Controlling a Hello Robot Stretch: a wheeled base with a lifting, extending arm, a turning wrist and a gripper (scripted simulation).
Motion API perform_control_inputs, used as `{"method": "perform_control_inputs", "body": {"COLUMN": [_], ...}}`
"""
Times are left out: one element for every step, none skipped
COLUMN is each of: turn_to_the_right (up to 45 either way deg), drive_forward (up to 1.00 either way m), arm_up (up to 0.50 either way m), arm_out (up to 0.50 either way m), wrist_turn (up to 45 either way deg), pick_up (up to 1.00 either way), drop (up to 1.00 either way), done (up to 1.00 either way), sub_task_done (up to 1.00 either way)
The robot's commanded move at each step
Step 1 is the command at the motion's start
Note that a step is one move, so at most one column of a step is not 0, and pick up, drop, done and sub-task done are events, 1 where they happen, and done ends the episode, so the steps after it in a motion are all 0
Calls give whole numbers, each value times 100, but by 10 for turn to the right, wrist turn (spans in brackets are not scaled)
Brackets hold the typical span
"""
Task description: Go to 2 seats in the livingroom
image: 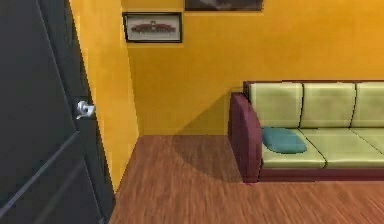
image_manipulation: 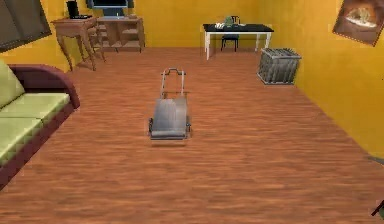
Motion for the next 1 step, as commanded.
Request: {"method": "perform_control_inputs", "body": {"turn_to_the_right": [0], "drive_forward": [75], "arm_up": [0], "arm_out": [0], "wrist_turn": [0], "pick_up": [0], "drop": [0], "done": [0], "sub_task_done": [0]}}
